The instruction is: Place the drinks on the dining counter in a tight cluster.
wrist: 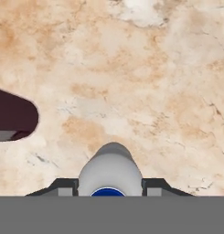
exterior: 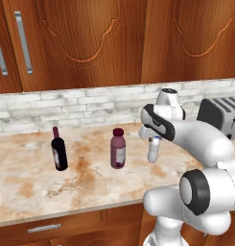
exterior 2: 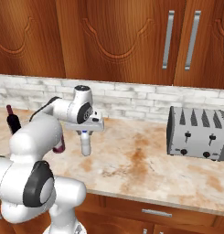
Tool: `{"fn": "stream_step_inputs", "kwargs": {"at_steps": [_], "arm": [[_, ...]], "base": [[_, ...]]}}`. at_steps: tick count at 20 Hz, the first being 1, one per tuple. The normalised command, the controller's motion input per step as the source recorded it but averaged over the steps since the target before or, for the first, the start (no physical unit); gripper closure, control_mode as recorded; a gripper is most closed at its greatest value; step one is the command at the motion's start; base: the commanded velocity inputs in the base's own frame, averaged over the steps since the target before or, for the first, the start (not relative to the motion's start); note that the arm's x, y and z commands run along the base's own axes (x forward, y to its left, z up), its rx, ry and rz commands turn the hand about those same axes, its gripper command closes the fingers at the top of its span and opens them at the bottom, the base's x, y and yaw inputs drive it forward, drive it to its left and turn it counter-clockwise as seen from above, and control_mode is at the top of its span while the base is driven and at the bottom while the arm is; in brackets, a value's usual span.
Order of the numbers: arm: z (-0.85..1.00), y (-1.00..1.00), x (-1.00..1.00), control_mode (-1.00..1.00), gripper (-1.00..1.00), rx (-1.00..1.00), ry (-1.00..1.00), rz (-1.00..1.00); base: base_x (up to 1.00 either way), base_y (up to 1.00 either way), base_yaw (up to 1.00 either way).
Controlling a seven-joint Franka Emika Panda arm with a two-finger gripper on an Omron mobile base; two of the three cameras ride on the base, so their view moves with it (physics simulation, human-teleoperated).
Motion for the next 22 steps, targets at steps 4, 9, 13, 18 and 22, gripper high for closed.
{"fn": "stream_step_inputs", "kwargs": {"at_steps": [4, 9, 13, 18, 22], "arm": [[0.60, -0.20, -0.54, -1.00, 1.00, 0.00, -0.04, 0.00], [0.50, -0.04, -0.52, -1.00, 1.00, 0.00, 0.00, 0.00], [0.50, -0.01, -0.55, -1.00, 1.00, 0.00, 0.00, 0.00], [0.24, 0.00, -0.35, -1.00, 1.00, 0.00, 0.00, 0.01], [0.01, 0.00, -0.04, -1.00, 1.00, 0.00, 0.00, 0.00]], "base": [[0.00, 0.00, 0.00], [0.00, 0.00, 0.00], [0.00, 0.00, 0.00], [0.00, 0.00, 0.00], [0.00, 0.00, 0.00]]}}
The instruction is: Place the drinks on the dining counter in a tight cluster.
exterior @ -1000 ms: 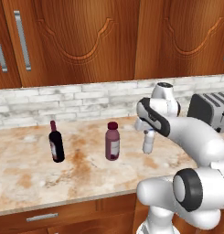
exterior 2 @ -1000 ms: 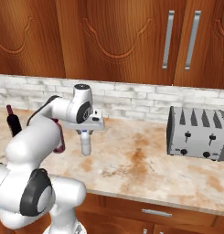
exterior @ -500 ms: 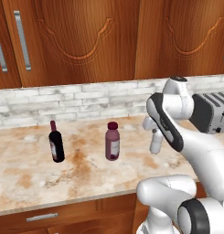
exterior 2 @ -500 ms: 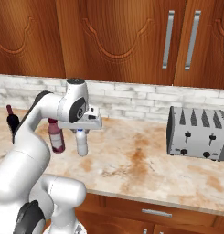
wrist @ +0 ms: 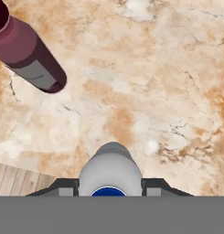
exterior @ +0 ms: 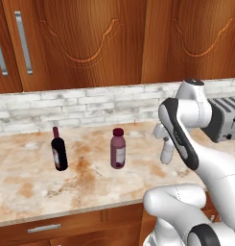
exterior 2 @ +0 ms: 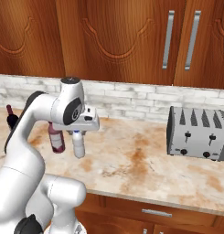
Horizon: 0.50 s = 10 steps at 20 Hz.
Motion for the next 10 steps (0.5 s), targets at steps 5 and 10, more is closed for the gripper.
{"fn": "stream_step_inputs", "kwargs": {"at_steps": [5, 10], "arm": [[0.00, 0.00, 0.00, -1.00, 1.00, 0.00, 0.00, 0.00], [0.00, 0.00, -0.03, 1.00, 1.00, 0.00, 0.00, 0.00]], "base": [[0.00, 0.00, 0.00], [-0.51, 0.00, 0.03]]}}
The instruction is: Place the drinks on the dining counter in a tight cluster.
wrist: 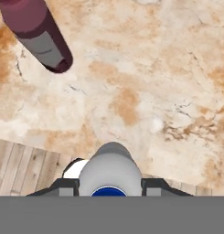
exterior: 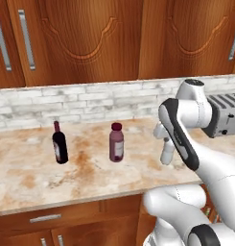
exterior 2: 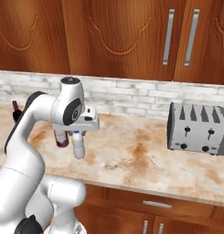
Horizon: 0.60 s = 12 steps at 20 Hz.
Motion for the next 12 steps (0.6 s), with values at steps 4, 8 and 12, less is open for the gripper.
{"fn": "stream_step_inputs", "kwargs": {"at_steps": [4, 8, 12], "arm": [[0.00, 0.00, 0.00, 1.00, 1.00, 0.00, 0.00, 0.00], [0.00, 0.00, 0.00, 1.00, 1.00, 0.00, 0.00, 0.00], [0.00, 0.00, 0.00, 1.00, 1.00, 0.00, 0.00, 0.00]], "base": [[-0.98, 0.00, 0.14], [-0.15, 0.32, 0.53], [-0.19, 0.31, 0.89]]}}
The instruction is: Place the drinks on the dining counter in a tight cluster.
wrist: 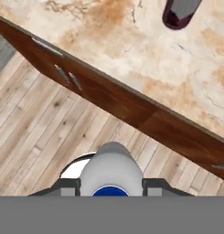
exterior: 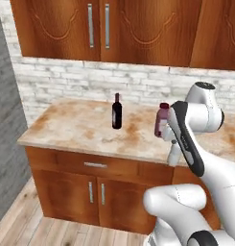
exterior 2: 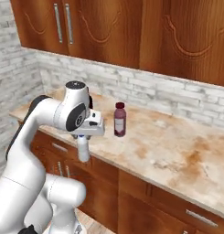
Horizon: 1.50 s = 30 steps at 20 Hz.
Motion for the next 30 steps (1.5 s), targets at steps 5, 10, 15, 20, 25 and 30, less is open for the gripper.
{"fn": "stream_step_inputs", "kwargs": {"at_steps": [5, 10, 15, 20, 25, 30], "arm": [[0.00, 0.00, 0.00, 1.00, 1.00, 0.00, 0.00, 0.00], [0.00, 0.00, 0.00, 1.00, 1.00, 0.00, 0.00, 0.00], [0.00, 0.00, 0.00, 1.00, 1.00, 0.00, 0.00, 0.00], [0.00, 0.00, 0.00, 1.00, 1.00, 0.00, 0.00, 0.00], [0.00, 0.00, 0.00, 1.00, 1.00, 0.00, 0.00, 0.00], [0.00, 0.00, 0.00, 1.00, 1.00, 0.00, 0.00, 0.00]], "base": [[-0.05, -0.03, 0.98], [0.00, -0.03, 0.99], [0.00, 0.00, 1.00], [0.00, 0.00, 1.00], [0.00, 0.00, 0.98], [-0.06, 0.00, 0.97]]}}
